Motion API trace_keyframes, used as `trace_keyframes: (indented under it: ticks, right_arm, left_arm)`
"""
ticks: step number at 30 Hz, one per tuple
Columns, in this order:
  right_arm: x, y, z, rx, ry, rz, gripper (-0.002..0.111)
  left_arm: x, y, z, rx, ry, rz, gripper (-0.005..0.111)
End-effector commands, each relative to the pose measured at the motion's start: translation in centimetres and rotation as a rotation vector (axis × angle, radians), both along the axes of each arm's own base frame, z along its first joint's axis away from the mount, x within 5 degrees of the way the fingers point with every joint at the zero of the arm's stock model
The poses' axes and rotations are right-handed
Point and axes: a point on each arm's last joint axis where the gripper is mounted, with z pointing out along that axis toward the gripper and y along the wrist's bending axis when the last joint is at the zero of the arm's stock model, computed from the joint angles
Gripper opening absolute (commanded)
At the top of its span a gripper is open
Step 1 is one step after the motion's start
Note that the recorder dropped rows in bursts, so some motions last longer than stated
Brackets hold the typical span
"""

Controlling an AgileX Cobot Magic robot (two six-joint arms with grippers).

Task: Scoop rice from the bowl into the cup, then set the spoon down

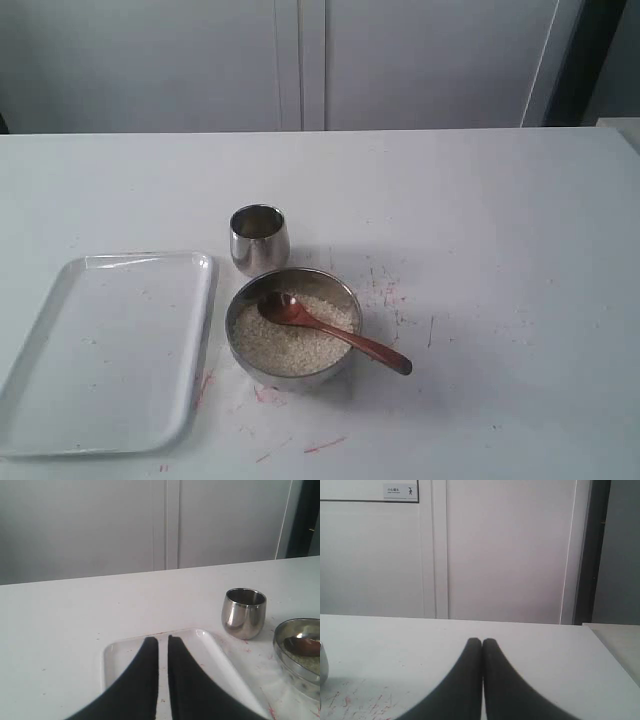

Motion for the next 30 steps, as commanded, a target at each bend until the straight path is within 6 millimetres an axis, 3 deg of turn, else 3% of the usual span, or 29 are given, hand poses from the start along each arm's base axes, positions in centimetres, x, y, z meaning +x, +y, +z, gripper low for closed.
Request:
trace_keyframes:
  ticks: [1, 7, 12, 17, 20, 25, 30]
  right_arm:
    - [0.0, -0.1, -0.1, -0.021, -0.002, -0.016, 0.0]
    - [0.0, 0.0, -0.1, 0.055, -0.003, 0.001, 0.0]
    - [0.0, 0.5, -0.2, 0.436, 0.009, 0.09, 0.0]
    - [-0.1, 1.6, -0.2, 0.637, 0.046, 0.227, 0.0]
    - [-0.3, 2.4, -0.1, 0.661, 0.067, 0.329, 0.0]
    - [-0.4, 2.5, 0.3, 0.701, 0.058, 0.347, 0.0]
    - [-0.9, 2.6, 2.4, 0.781, -0.001, 0.402, 0.0]
  left_arm:
    - [-0.1, 0.0, 0.2, -0.008, -0.011, -0.007, 0.014]
    - [-0.1, 0.0, 0.2, -0.008, -0.011, -0.007, 0.014]
    - [-0.1, 0.0, 0.2, -0.008, -0.011, -0.007, 0.014]
    - [-0.1, 0.0, 0.2, -0.008, -0.011, -0.007, 0.014]
    - [-0.1, 0.0, 0.2, -0.008, -0.011, -0.007, 0.014]
    - [-0.1, 0.0, 0.2, -0.008, -0.011, -0.007, 0.014]
    - [-0.1, 0.0, 0.2, -0.008, -0.011, -0.007, 0.014]
